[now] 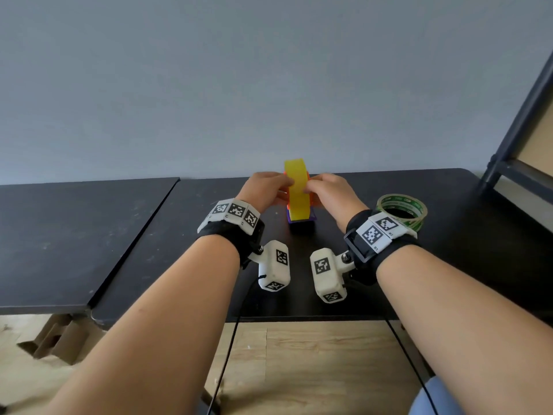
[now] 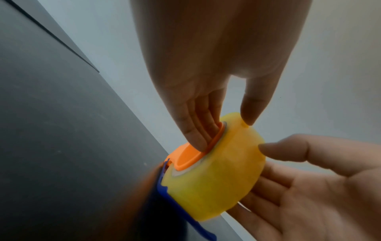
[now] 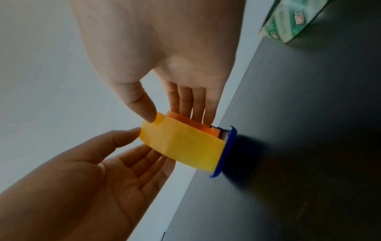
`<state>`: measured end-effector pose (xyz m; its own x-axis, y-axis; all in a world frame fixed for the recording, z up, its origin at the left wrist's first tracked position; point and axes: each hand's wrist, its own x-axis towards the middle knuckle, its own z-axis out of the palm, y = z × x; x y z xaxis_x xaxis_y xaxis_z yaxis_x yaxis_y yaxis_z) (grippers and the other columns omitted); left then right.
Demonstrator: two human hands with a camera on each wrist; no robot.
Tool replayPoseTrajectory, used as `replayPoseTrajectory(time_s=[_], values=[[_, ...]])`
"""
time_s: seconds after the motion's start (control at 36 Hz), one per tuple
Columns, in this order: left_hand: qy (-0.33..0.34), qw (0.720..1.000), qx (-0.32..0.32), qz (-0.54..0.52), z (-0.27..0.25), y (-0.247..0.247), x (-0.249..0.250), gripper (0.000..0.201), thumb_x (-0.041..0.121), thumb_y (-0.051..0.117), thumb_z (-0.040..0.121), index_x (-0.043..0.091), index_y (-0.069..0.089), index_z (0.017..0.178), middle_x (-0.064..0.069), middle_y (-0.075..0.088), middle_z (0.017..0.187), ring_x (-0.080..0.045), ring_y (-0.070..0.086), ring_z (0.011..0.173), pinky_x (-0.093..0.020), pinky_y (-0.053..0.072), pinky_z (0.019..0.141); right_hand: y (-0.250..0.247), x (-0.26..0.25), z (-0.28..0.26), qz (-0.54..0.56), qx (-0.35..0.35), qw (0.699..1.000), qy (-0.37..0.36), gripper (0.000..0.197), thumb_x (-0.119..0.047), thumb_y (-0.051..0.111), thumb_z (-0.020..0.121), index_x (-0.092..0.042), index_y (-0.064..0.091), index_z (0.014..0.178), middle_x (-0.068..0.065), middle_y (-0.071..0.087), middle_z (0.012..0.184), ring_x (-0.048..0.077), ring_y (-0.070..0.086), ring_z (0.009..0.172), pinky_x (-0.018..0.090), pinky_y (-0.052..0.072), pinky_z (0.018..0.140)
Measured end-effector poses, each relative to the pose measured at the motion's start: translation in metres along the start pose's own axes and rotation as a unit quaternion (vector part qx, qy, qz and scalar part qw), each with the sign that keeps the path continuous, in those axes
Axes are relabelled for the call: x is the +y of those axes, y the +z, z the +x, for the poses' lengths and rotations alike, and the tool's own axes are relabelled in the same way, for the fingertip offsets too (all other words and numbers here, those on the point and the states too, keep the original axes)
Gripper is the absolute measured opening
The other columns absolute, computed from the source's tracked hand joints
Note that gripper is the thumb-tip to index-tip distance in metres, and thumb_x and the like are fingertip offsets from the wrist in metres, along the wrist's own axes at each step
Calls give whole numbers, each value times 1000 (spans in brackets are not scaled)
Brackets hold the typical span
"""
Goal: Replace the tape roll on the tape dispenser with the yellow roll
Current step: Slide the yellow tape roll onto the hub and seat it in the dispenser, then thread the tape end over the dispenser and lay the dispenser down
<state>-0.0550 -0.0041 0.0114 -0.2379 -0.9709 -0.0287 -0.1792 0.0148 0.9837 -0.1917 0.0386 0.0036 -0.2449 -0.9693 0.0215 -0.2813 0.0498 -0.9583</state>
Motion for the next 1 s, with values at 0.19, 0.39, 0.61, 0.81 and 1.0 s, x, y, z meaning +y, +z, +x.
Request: replayPoseTrajectory(time_s=[0.19, 0.39, 0.61, 0.81, 1.0], values=[[25, 1000, 14, -7, 16, 7, -5, 11, 9, 61, 88, 4, 69, 92, -18, 68, 88, -24, 64, 74, -30, 55, 73, -2, 5, 19, 23, 10, 1000, 5, 12, -16, 61, 80, -9, 67, 88, 20, 70, 105, 33, 66, 103, 51, 50, 98], [23, 999, -5, -39, 26, 7, -11, 43, 13, 66, 66, 0, 71, 107, -26, 70, 106, -31, 67, 91, -45, 54, 94, -1, 5, 37, 18, 13, 1000, -4, 29, -21, 59, 83, -1, 66, 101, 16, 69, 103, 32, 65, 103, 48, 50, 95], [27, 998, 8, -50, 47, 4, -12, 35, 24, 73, 68, 3, 75, 96, -29, 70, 101, -30, 67, 85, -46, 55, 93, -3, 5, 56, 53, 5, 999, 2, 35, -29, 60, 83, 1, 67, 99, 18, 72, 101, 31, 69, 96, 43, 54, 93], [38, 997, 26, -68, 64, 5, -21, 24, 17, 72, 81, 2, 74, 100, -26, 71, 99, -25, 65, 83, -38, 56, 88, 0, 11, 70, 69, -12, 998, 2, 25, -27, 57, 79, -9, 69, 92, 18, 72, 105, 32, 68, 101, 49, 50, 99], [56, 995, 20, -82, 70, 6, -32, 26, 17, 72, 83, 0, 73, 102, -32, 67, 104, -26, 63, 83, -42, 55, 90, 7, 18, 73, 119, -17, 993, 5, 13, -20, 50, 87, -11, 55, 79, 12, 59, 84, 21, 58, 78, 33, 46, 75]])
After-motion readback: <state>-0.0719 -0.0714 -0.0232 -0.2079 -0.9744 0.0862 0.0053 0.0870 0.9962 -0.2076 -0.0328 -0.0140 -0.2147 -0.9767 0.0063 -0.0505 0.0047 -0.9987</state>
